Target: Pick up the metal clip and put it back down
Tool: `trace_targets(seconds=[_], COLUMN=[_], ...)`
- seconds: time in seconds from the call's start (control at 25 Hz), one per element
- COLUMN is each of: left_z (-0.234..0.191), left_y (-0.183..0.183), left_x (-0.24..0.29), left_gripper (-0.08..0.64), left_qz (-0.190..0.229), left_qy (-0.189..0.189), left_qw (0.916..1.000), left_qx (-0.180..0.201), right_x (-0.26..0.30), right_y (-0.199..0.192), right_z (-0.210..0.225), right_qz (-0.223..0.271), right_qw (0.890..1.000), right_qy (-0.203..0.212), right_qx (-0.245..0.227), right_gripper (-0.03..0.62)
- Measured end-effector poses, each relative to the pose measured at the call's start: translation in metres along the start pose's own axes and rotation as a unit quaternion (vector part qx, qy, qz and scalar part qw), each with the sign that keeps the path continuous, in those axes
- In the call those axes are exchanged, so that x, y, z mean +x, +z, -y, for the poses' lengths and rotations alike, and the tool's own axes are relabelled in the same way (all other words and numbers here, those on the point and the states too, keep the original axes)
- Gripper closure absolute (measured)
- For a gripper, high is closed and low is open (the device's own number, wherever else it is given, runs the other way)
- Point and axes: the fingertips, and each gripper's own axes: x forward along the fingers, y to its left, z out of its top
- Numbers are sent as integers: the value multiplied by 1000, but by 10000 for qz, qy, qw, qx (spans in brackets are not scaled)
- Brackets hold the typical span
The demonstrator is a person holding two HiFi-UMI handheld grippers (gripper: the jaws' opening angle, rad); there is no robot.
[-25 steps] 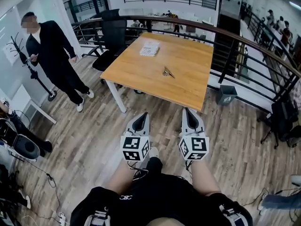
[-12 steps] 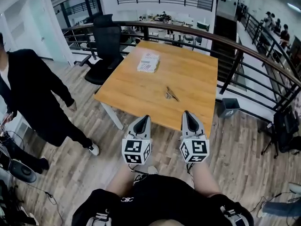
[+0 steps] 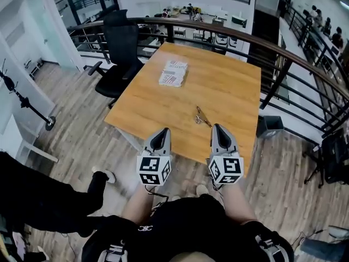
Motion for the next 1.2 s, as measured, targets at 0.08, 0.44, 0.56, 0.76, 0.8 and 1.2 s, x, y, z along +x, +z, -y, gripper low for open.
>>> trace_targets(seconds=[0.08,0.44,0.56,0.76,0.8,1.2], left_z=[-5,-12,-21,-37,-41,-54], left_y=[-1,17,9,0,-2,-11], left_x=[18,70,81,90,90,96], left_gripper=[548,548,548,548,548,548], left_qz=[-6,44,-13,-27,-33,-154], left_qy=[123,566,696,937,987,1354], left_qw=[9999,9984,9975,9950,9943,9901], left_qx=[8,-47,-157,-350,-405,-341], right_x=[23,98,122,158,165,199], right_y=[-4,-6,-26,-71,-82,-176], right_z=[7,37,39,52,54,76], right_qz=[-22,-131,-378,-789,-874,-1803], right_qw=[9999,9956,9916,9851,9835,9668], right_qy=[154,865,1154,1137,1123,1068], right_qx=[-58,-331,-438,-1016,-1116,-1464], right_gripper=[575,557,466,403,399,374])
